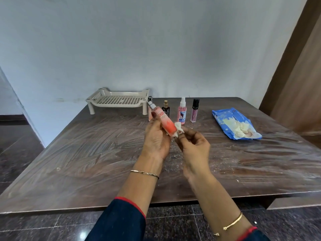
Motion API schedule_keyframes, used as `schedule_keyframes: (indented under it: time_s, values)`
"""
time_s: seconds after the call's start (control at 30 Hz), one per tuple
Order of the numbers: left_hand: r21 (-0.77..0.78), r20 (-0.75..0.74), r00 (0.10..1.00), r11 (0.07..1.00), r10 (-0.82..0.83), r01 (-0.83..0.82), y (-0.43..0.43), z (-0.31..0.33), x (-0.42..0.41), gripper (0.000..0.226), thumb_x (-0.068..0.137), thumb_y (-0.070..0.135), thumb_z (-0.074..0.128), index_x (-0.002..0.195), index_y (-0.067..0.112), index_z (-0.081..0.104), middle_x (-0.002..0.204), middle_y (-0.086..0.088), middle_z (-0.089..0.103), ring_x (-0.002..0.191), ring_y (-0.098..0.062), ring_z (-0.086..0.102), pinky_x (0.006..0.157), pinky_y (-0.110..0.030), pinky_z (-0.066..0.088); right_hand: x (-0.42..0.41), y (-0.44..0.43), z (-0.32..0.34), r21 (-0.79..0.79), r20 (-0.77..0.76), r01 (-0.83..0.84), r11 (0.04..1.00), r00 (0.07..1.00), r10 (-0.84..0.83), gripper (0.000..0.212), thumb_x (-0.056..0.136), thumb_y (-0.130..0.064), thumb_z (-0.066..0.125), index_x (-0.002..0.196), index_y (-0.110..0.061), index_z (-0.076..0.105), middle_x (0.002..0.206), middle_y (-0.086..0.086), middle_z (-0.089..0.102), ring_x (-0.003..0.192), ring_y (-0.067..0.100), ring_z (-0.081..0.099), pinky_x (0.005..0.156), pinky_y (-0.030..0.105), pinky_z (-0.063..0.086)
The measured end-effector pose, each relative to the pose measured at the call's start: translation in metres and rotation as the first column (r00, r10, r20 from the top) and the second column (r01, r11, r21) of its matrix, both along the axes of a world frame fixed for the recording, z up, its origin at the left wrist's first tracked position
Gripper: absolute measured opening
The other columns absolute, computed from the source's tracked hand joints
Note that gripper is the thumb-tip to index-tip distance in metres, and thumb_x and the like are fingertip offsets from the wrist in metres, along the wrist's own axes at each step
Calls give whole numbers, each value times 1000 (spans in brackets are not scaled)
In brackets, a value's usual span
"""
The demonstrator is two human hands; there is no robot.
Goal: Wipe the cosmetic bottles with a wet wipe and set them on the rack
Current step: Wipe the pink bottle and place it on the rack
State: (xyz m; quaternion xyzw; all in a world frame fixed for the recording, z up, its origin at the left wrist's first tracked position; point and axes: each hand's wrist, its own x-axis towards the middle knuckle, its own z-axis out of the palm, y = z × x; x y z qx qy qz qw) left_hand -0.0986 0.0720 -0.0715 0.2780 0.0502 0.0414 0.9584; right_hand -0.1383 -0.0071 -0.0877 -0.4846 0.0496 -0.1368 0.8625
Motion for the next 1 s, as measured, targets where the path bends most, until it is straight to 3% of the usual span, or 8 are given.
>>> schedule_keyframes:
  time_s: [0.1, 0.2, 0.27, 0.33, 0.37, 0.53, 0.77, 1.0]
  values:
    - [204, 87, 990, 970, 114, -130, -2, -5, -3, 15, 99, 21, 48, 87, 14, 55, 73, 0, 55, 73, -14, 52, 74, -32, 49, 1, -1, 3, 257, -162, -45, 965, 983, 89, 19, 84, 14, 58, 84, -5, 62, 84, 9, 67, 74, 15, 65, 69, 19, 56]
    - [418, 182, 970, 880, 163, -226, -3, -12, -7, 13, 99, 27, 46, 95, 18, 55, 83, 0, 59, 80, -17, 59, 68, -26, 51, 2, 0, 1, 217, -164, -40, 975, 983, 77, 20, 85, 14, 57, 86, -5, 63, 84, 9, 67, 75, 15, 64, 68, 19, 56]
    - [513, 221, 963, 822, 152, -248, -2, -13, -10, 13, 99, 29, 44, 97, 20, 53, 84, 0, 58, 78, -13, 60, 65, -22, 52, 3, -1, -4, -164, -64, 40, 986, 997, -51, 23, 83, 13, 59, 87, -9, 67, 83, 6, 69, 76, 14, 65, 72, 21, 56]
    - [578, 250, 960, 777, 123, -250, -1, -10, -13, 13, 99, 30, 43, 96, 20, 51, 82, 1, 55, 66, 0, 59, 62, -16, 50, 3, -3, -2, -617, 81, 133, 775, 991, -106, 26, 82, 8, 63, 89, -16, 69, 84, -2, 70, 77, 9, 66, 75, 20, 56]
    - [595, 255, 961, 766, 107, -243, 0, -9, -13, 13, 99, 31, 43, 97, 20, 51, 82, 1, 56, 63, 3, 59, 62, -15, 50, 4, -4, 2, -712, 119, 157, 685, 988, -102, 26, 83, 5, 64, 91, -19, 69, 84, -5, 70, 76, 6, 66, 74, 16, 55]
    - [633, 214, 975, 753, 52, -179, -5, -11, -20, 23, 97, 32, 45, 108, 14, 54, 99, -4, 65, 85, -10, 65, 69, -19, 52, 15, -4, 37, -723, 237, 232, 650, 968, -81, 24, 85, -1, 65, 93, -23, 65, 86, -13, 66, 80, -2, 61, 74, 7, 49]
    - [480, 144, 984, 861, 108, -165, 3, -10, -17, 23, 96, 31, 51, 106, 9, 52, 65, 3, 60, 60, -5, 60, 57, -18, 48, 4, -5, 24, -826, 521, 462, 323, 845, 122, 27, 84, -23, 47, 94, -12, 69, 94, -9, 60, 72, -5, 53, 71, 3, 42]
    - [466, 10, 991, 876, 136, -125, 16, -8, -11, 17, 98, 26, 51, 86, 14, 54, 69, -2, 59, 63, -15, 57, 61, -29, 52, 6, -14, 3, -865, 502, 485, 130, 826, 255, 20, 82, 4, 64, 95, -12, 69, 101, -1, 63, 84, 14, 62, 74, 24, 51]
